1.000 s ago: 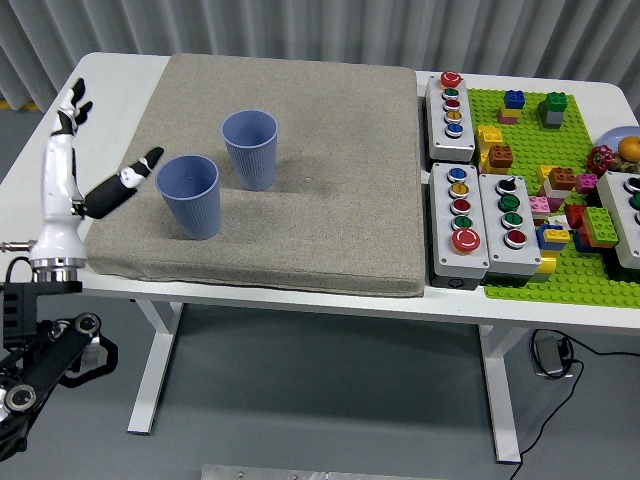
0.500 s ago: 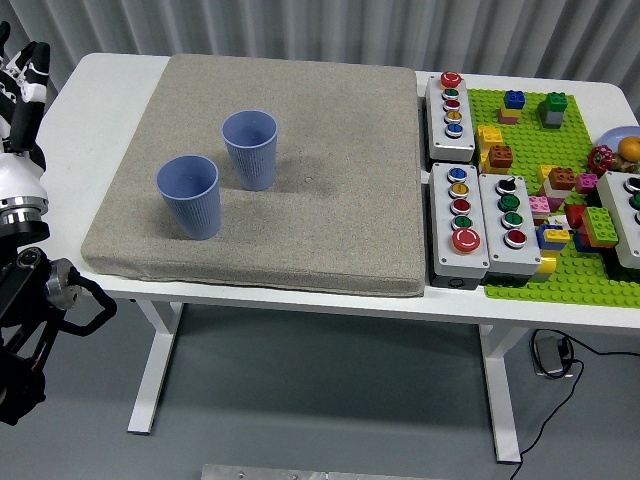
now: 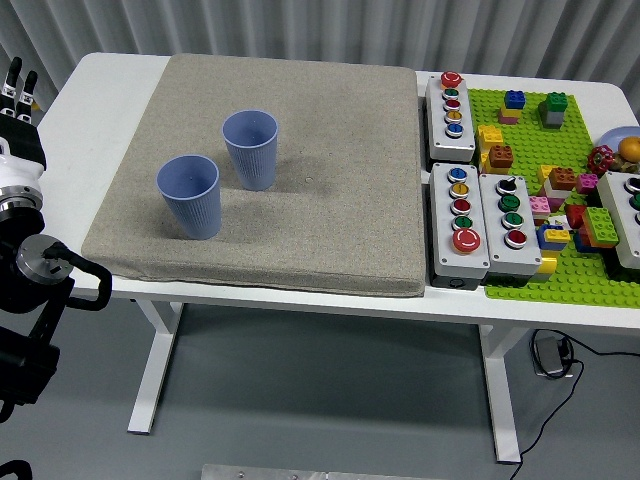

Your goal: Pick cup pour cup place

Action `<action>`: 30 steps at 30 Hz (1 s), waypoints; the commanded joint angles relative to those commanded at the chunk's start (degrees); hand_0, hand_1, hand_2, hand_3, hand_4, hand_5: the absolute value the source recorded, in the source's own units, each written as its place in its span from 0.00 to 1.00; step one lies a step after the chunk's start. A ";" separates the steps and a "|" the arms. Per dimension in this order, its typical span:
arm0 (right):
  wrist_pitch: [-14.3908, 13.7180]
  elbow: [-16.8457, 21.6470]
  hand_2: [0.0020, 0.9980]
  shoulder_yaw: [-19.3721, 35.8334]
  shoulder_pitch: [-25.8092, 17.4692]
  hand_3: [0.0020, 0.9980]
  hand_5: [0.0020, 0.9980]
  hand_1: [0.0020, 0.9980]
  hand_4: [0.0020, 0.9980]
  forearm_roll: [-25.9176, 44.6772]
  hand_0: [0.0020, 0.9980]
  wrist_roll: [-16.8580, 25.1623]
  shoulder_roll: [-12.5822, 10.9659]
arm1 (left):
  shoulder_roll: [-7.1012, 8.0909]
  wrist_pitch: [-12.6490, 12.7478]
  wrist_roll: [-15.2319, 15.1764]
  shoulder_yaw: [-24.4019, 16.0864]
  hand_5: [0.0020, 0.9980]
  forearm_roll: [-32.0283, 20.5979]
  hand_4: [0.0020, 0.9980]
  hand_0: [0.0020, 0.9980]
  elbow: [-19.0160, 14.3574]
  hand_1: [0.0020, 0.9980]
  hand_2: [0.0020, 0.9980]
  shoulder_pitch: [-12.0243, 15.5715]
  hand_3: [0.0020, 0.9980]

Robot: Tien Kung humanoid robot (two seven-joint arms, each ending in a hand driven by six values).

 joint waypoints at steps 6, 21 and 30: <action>-0.01 -0.03 0.49 -0.05 0.14 0.54 0.30 0.55 0.00 -0.13 0.67 0.00 -0.04 | -0.37 0.80 -0.23 -0.36 0.75 1.13 1.00 0.81 0.32 0.84 0.93 -0.05 0.98; 0.30 -0.08 0.49 0.65 0.45 0.54 0.30 0.55 0.00 -1.09 0.67 -0.08 -0.05 | -2.58 13.28 -7.94 1.84 1.00 -0.16 0.71 0.88 -5.83 0.85 0.92 1.83 0.91; 0.47 -0.08 0.49 0.98 0.42 0.54 0.30 0.55 0.00 -1.51 0.67 -0.16 -0.05 | -2.97 14.69 -8.19 1.84 1.00 0.69 0.71 0.88 -7.58 0.86 0.92 2.41 0.91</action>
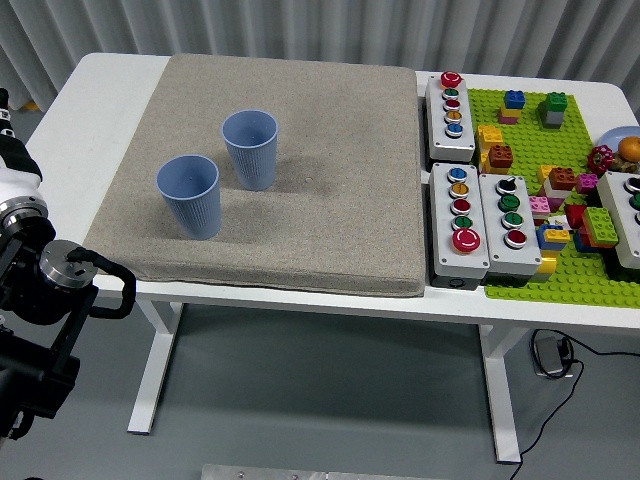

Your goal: Pick cup pour cup place

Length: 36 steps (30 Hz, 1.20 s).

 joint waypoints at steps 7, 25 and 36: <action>0.01 0.01 0.49 0.13 0.04 0.54 0.30 0.55 0.00 -0.10 0.67 -0.11 0.04 | -0.04 0.73 -0.31 0.35 1.00 0.33 0.71 0.88 -0.99 0.85 0.91 0.49 0.91; 0.24 0.04 0.49 0.35 -0.60 0.54 0.29 0.55 0.00 -0.88 0.67 -0.50 0.16 | 0.02 2.96 -1.22 5.50 1.00 0.31 0.70 0.87 -3.15 0.85 0.90 2.83 0.89; 0.40 0.06 0.49 0.74 -0.66 0.54 0.29 0.55 0.00 -1.24 0.67 -0.54 0.16 | 0.10 2.84 -1.22 6.35 1.00 1.22 0.70 0.87 -3.40 0.85 0.90 3.17 0.89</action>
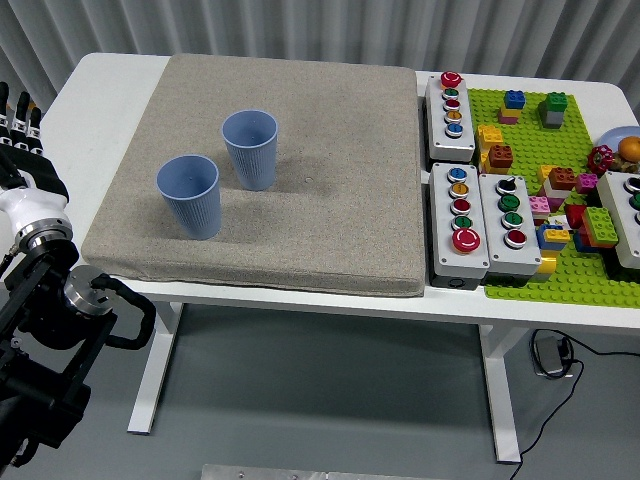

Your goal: Pick cup pour cup place

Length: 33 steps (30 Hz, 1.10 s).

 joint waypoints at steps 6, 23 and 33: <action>0.02 -0.01 0.49 0.13 -0.12 0.54 0.29 0.55 0.00 -0.07 0.67 0.01 0.00 | -0.07 -2.14 1.76 -0.42 1.00 2.92 0.70 0.87 0.43 0.85 0.90 0.17 0.88; 0.12 -0.04 0.49 0.28 0.54 0.54 0.29 0.55 0.00 0.04 0.67 0.05 -0.08 | -0.10 -5.35 5.66 -1.40 1.00 6.83 0.70 0.86 0.97 0.84 0.88 -0.29 0.86; 0.09 -0.05 0.49 0.46 0.56 0.54 0.29 0.55 0.00 -0.06 0.67 0.10 -0.09 | -0.09 -5.37 5.79 -1.42 1.00 6.87 0.70 0.86 0.81 0.84 0.88 -0.26 0.85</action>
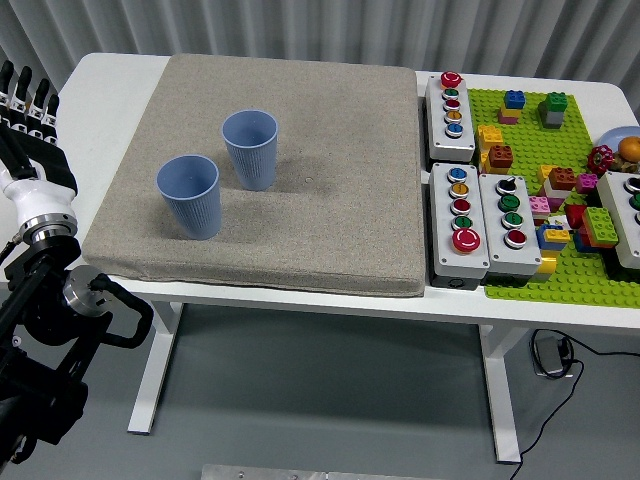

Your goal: Pick cup pour cup place

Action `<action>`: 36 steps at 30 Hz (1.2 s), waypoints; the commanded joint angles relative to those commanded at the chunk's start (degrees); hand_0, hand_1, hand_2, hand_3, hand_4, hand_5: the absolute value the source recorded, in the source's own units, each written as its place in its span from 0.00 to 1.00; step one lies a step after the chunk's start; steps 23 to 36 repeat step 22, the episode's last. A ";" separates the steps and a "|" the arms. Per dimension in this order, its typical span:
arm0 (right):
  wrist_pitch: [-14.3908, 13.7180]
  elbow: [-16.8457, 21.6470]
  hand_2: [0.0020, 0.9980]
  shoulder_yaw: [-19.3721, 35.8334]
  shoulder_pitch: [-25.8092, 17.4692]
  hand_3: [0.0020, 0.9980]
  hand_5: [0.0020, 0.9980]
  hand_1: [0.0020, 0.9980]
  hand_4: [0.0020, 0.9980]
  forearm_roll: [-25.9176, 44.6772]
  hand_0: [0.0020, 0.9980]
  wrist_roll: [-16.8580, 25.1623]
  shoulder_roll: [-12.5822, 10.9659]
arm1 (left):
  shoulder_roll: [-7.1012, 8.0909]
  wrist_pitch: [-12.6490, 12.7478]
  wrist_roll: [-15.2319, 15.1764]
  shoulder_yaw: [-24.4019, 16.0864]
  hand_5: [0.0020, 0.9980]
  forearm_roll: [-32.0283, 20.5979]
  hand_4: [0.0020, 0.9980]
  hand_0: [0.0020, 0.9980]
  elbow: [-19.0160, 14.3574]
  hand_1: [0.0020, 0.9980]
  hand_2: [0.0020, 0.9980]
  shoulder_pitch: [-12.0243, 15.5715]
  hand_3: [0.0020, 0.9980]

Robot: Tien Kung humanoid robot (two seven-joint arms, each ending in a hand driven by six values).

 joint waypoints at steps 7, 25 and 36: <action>0.04 0.00 0.49 0.26 0.07 0.54 0.29 0.55 0.00 -0.45 0.67 -0.04 0.04 | -0.07 -0.09 0.27 0.19 1.00 0.57 0.71 0.86 -0.11 0.83 0.88 0.02 0.85; -0.78 0.12 0.49 -0.92 -0.04 0.54 0.28 0.55 0.00 1.06 0.67 -0.24 0.07 | 0.07 0.20 0.94 0.29 1.00 1.61 0.71 0.85 -0.54 0.83 0.88 0.21 0.84; -0.78 0.12 0.49 -0.92 -0.04 0.54 0.28 0.55 0.00 1.06 0.67 -0.24 0.07 | 0.07 0.20 0.94 0.29 1.00 1.61 0.71 0.85 -0.54 0.83 0.88 0.21 0.84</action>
